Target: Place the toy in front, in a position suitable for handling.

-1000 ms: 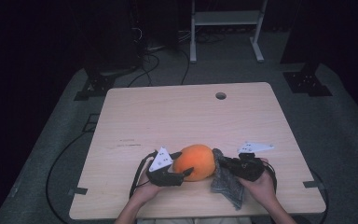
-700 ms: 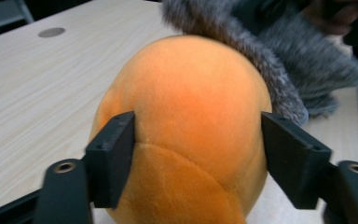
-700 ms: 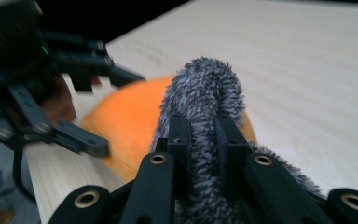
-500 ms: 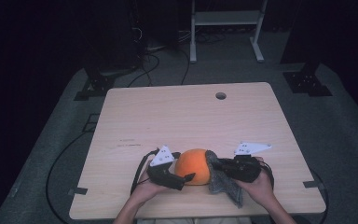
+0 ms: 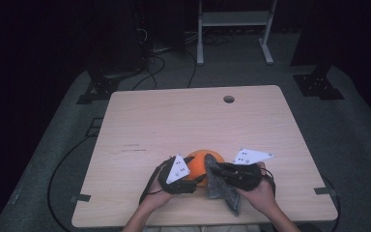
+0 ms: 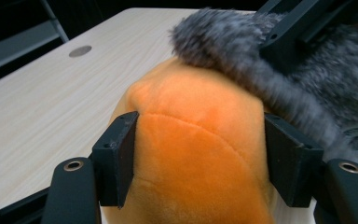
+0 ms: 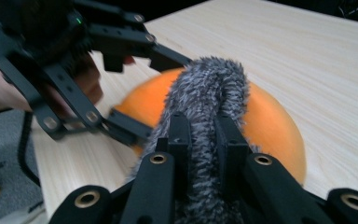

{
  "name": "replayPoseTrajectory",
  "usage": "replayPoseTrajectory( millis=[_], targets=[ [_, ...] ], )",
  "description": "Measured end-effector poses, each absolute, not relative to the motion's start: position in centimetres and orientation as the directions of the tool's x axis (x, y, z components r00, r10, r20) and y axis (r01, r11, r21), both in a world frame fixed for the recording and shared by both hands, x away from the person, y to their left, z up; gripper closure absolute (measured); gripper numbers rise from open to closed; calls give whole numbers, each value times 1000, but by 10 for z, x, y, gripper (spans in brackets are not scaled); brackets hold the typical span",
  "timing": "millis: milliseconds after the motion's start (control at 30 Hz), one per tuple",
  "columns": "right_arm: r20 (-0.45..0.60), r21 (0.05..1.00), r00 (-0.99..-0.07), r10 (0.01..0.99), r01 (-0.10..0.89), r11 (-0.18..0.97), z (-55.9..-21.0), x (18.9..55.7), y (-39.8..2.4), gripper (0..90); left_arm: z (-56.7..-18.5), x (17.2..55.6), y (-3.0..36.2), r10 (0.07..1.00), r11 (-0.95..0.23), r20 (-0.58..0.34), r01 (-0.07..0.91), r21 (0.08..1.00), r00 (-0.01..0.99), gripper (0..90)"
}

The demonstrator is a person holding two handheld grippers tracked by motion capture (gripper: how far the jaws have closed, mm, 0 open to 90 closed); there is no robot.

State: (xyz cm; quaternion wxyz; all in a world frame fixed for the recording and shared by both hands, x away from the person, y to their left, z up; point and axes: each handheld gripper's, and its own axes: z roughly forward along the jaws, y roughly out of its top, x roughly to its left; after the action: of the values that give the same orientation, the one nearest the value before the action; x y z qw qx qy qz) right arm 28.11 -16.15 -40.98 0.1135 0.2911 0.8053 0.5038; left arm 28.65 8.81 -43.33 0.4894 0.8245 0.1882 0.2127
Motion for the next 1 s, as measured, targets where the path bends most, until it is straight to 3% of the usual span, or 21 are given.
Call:
replayPoseTrajectory(
  millis=[167,367,433,500,567,733,800,900,967,1000],
  targets=[
    [128,848,-749,650,423,321,-417,290,-179,787,-435,287,91,507,-440,142,113,891,850,320],
    [134,882,-817,560,357,309,-403,277,-160,783,-435,282,81,484,-473,189,74,878,855,309],
    [116,877,-821,560,350,330,-405,278,-156,785,-435,283,83,482,-471,176,84,878,859,264],
    [134,865,-799,587,383,324,-408,284,-165,787,-434,288,89,513,-419,87,161,894,854,203],
    [133,860,-788,601,393,325,-409,285,-168,787,-433,290,91,518,-400,55,185,898,854,194],
    [157,864,-788,595,401,303,-403,283,-170,786,-434,283,84,481,-444,135,108,890,867,284],
    [150,880,-824,547,364,307,-397,277,-161,786,-433,280,81,455,-472,177,67,879,873,295],
    [95,867,-825,557,344,361,-399,276,-153,787,-434,278,81,438,-490,194,52,870,878,283],
    [108,854,-809,578,373,363,-402,281,-158,789,-434,281,85,455,-464,153,86,882,877,255],
    [94,847,-794,601,382,371,-403,282,-162,790,-432,286,89,481,-421,79,151,894,873,175]
  ],
)
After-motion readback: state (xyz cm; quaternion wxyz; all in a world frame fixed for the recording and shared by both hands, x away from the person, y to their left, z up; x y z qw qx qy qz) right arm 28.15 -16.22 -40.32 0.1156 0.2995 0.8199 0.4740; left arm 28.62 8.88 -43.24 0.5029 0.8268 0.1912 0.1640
